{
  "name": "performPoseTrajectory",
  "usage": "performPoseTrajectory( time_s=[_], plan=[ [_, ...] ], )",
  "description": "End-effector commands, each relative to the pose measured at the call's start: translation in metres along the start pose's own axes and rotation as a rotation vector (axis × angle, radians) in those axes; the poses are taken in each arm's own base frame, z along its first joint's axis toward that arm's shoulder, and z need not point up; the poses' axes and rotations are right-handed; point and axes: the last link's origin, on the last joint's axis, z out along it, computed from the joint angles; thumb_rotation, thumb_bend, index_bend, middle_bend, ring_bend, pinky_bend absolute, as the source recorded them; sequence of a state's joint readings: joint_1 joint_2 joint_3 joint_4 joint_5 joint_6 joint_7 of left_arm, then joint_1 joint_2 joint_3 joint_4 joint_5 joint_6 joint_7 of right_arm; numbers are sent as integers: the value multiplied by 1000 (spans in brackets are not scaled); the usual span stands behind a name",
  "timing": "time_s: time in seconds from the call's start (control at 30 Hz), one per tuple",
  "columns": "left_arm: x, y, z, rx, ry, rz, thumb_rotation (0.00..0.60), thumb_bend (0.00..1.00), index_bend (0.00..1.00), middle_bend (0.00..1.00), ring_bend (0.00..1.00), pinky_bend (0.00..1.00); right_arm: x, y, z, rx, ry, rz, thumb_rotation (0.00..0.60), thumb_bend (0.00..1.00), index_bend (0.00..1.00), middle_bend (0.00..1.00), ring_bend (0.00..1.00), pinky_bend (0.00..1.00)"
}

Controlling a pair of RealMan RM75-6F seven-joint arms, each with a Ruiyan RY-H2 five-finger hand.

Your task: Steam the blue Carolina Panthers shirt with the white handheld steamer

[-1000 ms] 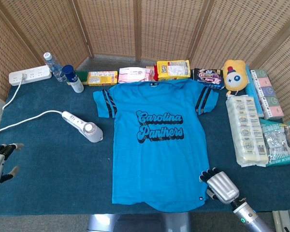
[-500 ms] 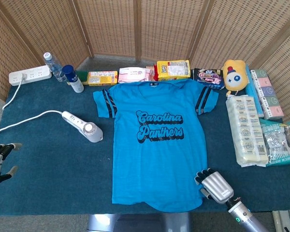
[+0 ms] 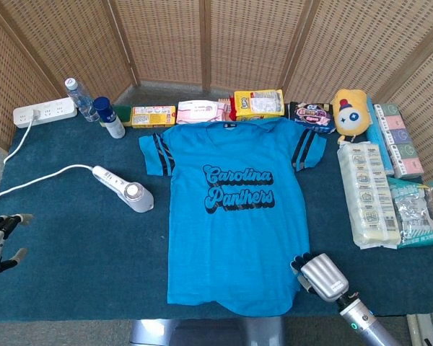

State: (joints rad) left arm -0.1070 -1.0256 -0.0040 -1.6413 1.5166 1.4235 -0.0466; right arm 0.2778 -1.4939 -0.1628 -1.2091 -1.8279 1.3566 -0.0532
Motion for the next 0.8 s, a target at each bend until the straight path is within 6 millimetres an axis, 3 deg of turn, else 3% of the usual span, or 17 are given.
performPoseTrajectory(
  time_s=[0.03,0.3,0.5,0.7,0.8],
  plan=[
    [0,0,0,0,1,0,600,261,261,365,309,337,3,1,2,-7,19,6,600,526,549,532,546,634],
    [-1,2,1,-7,-8,10,600,262,260,365,309,337,9,-1,5,-8,31,32,600,568,589,577,608,709],
    [-3,10,13,-34,-32,46,600,262,261,365,309,337,14,-4,4,-11,38,68,600,582,612,603,632,746],
    [-4,19,33,-73,-62,101,600,262,259,365,309,338,18,-6,4,-11,52,90,600,592,627,619,650,765],
    [-1,24,48,-85,-73,126,600,262,196,362,284,334,19,-7,4,-11,56,101,600,594,632,624,655,769]
  ],
)
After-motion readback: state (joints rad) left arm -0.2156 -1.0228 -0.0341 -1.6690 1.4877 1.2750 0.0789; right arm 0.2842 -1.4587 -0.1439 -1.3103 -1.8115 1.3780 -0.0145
